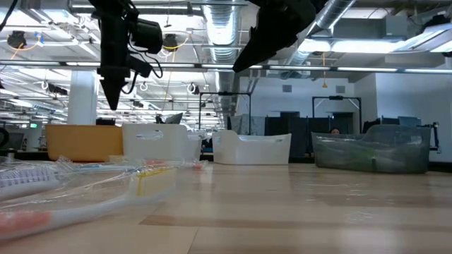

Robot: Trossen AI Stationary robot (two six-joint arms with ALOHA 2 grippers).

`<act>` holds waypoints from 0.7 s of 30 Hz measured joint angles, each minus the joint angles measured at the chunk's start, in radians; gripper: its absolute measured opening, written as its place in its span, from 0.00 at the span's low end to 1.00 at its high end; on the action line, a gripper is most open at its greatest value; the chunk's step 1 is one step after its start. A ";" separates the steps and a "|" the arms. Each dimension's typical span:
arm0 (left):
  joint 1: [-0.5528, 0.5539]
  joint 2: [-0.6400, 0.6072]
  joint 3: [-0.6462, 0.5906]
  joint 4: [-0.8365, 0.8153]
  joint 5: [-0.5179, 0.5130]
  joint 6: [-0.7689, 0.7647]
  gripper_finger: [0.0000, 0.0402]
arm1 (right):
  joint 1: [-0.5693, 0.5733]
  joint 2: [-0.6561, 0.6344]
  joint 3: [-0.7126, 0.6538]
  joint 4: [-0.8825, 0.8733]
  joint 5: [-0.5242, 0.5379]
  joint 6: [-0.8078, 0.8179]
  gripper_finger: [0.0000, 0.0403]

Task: Pick & Place Toothbrushes
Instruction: Put the orange toothbrush into the yellow bin, then put the purple toothbrush into the left white bin

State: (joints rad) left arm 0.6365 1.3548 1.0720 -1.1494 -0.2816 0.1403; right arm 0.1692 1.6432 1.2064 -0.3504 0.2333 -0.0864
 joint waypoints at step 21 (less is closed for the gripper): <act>-0.149 -0.357 -0.097 0.202 0.156 -0.146 0.43 | 0.061 -0.070 0.017 -0.593 -0.143 0.556 0.45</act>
State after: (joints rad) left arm 0.4874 0.9980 0.9753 -0.9472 -0.1251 -0.0062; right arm 0.2307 1.5734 1.2239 -0.9439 0.0900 0.4698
